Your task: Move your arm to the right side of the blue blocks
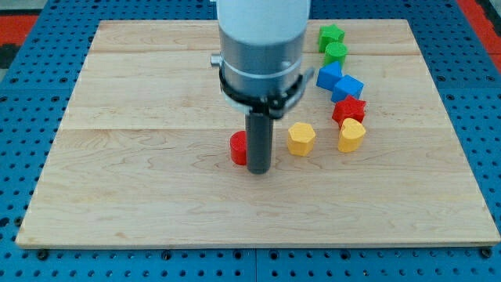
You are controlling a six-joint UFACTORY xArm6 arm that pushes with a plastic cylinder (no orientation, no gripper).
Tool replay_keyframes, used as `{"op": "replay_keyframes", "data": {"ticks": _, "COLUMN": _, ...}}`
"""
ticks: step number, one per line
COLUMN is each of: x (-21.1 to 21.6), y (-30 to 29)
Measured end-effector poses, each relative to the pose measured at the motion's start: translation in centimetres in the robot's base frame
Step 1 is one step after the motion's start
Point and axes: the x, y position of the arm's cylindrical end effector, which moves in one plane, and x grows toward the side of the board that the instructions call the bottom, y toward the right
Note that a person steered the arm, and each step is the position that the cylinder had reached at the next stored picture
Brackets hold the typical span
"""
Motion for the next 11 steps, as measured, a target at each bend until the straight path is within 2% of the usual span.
{"op": "replay_keyframes", "data": {"ticks": 1, "x": -1.3, "y": -0.7}}
{"op": "replay_keyframes", "data": {"ticks": 2, "x": 1.1, "y": 0.5}}
{"op": "replay_keyframes", "data": {"ticks": 3, "x": 2.4, "y": 5.9}}
{"op": "replay_keyframes", "data": {"ticks": 4, "x": 2.9, "y": 15.1}}
{"op": "replay_keyframes", "data": {"ticks": 5, "x": 0.7, "y": 25.1}}
{"op": "replay_keyframes", "data": {"ticks": 6, "x": -0.9, "y": 31.5}}
{"op": "replay_keyframes", "data": {"ticks": 7, "x": -3.7, "y": 29.4}}
{"op": "replay_keyframes", "data": {"ticks": 9, "x": -14.0, "y": 23.0}}
{"op": "replay_keyframes", "data": {"ticks": 11, "x": -16.7, "y": 18.9}}
